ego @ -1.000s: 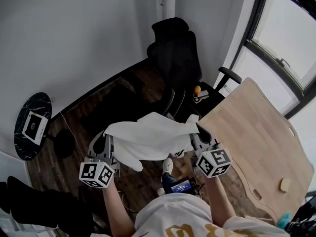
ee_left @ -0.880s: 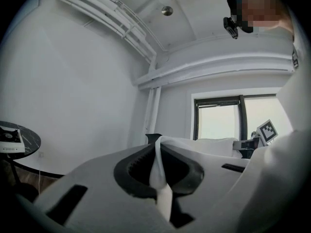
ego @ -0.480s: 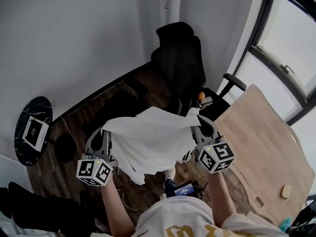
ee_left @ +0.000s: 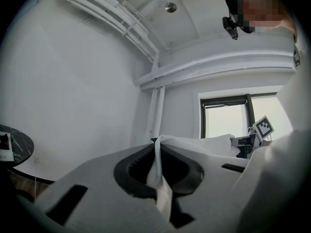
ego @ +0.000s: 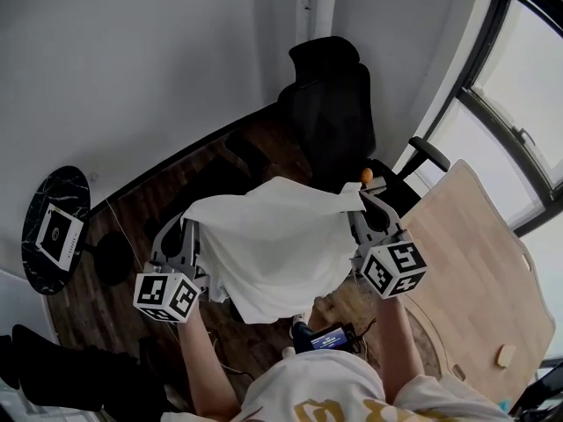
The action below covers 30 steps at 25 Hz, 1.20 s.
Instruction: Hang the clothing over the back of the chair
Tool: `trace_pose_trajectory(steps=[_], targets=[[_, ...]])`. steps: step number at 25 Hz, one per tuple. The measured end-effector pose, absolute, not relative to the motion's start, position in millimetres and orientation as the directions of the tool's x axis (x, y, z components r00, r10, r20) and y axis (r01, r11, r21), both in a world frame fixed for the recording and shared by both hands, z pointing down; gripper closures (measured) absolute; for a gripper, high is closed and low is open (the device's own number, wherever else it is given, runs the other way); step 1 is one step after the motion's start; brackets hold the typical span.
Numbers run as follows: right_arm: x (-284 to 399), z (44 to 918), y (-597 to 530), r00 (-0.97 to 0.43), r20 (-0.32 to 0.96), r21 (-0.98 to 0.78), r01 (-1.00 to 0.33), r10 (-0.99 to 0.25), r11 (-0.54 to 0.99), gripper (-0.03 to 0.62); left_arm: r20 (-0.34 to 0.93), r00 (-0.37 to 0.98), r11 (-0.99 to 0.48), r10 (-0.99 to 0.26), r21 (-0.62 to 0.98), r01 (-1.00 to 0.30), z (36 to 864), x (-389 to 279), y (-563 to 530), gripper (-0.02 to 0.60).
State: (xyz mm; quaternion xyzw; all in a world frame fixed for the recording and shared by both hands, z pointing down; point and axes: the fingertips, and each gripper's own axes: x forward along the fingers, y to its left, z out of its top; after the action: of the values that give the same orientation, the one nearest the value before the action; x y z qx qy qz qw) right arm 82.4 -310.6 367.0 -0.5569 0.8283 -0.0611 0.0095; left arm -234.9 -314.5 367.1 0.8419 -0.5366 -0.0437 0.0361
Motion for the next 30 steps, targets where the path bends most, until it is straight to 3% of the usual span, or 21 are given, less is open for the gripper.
trace_pose_trajectory(steps=[30], targets=[[70,401,-511,-0.553,0.174,-0.020,-0.829,-0.815,0.559,0.568,0.133,0.298,-0.283,-0.945,0.119,-0.952,431,-239,-468,0.555]])
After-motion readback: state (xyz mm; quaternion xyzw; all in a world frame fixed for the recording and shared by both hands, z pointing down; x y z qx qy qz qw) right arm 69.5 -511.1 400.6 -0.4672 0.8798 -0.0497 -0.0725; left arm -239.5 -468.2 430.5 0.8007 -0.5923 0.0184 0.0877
